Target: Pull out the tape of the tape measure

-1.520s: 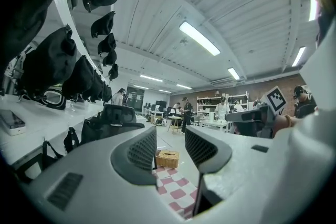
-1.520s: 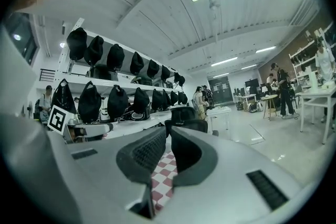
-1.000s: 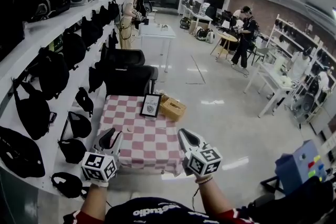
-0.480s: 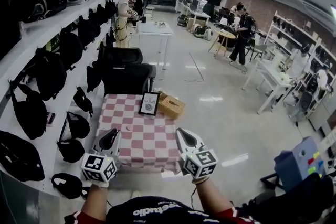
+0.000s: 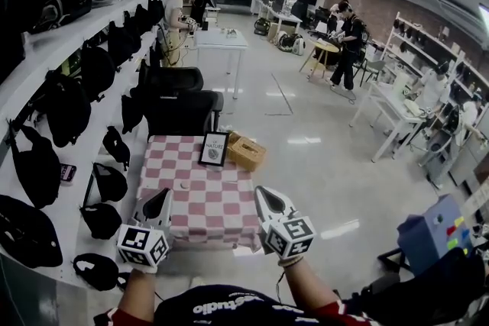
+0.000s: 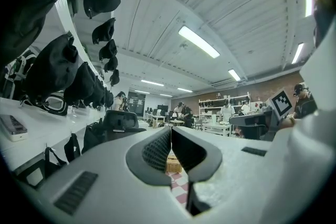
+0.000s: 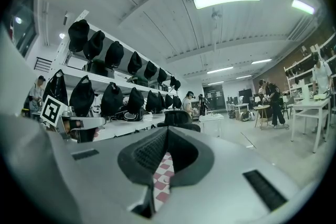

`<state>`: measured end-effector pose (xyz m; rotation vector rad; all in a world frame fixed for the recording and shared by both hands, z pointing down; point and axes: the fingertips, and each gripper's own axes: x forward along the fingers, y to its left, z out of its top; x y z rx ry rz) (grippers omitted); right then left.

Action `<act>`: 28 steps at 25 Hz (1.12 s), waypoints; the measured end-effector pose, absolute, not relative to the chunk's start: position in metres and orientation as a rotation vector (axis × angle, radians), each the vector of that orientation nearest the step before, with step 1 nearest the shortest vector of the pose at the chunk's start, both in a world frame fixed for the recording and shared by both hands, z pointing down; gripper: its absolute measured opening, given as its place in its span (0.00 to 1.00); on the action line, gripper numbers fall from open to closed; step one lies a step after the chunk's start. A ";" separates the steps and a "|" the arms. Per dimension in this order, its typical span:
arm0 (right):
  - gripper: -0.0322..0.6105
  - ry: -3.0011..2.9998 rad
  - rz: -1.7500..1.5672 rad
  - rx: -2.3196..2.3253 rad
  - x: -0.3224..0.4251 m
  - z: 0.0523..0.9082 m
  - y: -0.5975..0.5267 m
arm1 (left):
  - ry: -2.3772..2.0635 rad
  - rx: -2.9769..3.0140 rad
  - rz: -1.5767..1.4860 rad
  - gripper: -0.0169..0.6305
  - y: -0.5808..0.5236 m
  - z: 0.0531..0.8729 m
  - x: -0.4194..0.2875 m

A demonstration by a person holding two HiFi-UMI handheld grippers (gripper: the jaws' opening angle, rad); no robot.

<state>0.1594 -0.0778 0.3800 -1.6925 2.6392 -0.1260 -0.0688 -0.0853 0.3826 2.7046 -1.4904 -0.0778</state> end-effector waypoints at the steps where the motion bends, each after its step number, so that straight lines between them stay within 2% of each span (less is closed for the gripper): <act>1: 0.05 2.634 -0.129 -1.698 0.160 0.379 -0.077 | -1.492 2.706 -0.077 0.04 -0.086 0.383 -0.068; 28: 0.05 2.626 -0.132 -1.715 0.175 0.382 -0.081 | -1.507 2.706 -0.060 0.04 -0.092 0.388 -0.056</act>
